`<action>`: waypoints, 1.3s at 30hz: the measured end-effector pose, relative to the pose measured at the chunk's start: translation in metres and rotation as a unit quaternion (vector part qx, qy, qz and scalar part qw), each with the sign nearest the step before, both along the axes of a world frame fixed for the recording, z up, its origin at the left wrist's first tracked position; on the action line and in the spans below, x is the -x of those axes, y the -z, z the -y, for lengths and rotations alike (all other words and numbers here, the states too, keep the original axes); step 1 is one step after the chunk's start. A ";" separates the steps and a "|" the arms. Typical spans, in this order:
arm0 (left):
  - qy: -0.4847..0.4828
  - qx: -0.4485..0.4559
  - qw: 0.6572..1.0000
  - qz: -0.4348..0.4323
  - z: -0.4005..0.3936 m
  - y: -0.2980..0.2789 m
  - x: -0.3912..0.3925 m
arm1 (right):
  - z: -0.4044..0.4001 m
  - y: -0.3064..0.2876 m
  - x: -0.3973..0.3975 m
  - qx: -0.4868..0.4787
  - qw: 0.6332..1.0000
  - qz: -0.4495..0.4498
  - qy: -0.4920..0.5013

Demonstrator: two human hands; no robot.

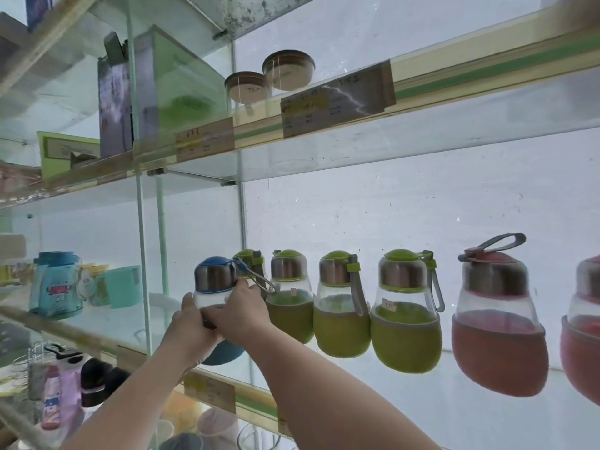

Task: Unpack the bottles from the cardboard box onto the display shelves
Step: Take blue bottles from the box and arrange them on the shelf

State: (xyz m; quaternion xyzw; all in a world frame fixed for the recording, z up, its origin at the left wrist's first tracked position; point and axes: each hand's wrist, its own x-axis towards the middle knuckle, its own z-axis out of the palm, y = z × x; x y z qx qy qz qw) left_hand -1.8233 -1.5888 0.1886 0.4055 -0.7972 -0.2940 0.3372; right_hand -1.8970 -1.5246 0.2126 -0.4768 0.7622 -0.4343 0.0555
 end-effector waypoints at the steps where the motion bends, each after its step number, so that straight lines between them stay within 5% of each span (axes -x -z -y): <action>1: 0.016 -0.013 1.000 -0.017 0.001 0.002 -0.001 | 0.002 0.003 -0.001 0.001 1.000 -0.001 -0.003; 5: 0.019 -0.024 0.998 -0.054 -0.006 0.004 0.001 | 0.003 0.006 -0.006 0.016 1.000 0.004 -0.002; 10: -0.080 0.056 0.989 0.108 -0.013 0.002 0.001 | 0.002 0.005 -0.008 0.008 1.000 -0.002 0.001; 18: -0.035 -0.026 0.998 -0.033 -0.005 -0.001 0.000 | -0.001 0.000 -0.014 -0.019 1.000 -0.011 0.005; 23: -0.081 0.035 0.996 0.007 -0.033 -0.003 -0.014 | -0.019 -0.010 -0.024 -0.067 0.996 -0.059 0.017; 31: -0.059 0.076 0.995 -0.041 -0.061 -0.016 -0.081 | -0.051 -0.027 -0.083 0.041 0.997 -0.063 0.010; 39: -0.069 0.063 0.995 -0.035 -0.060 -0.011 -0.162 | -0.060 -0.019 -0.152 0.029 0.996 -0.061 -0.054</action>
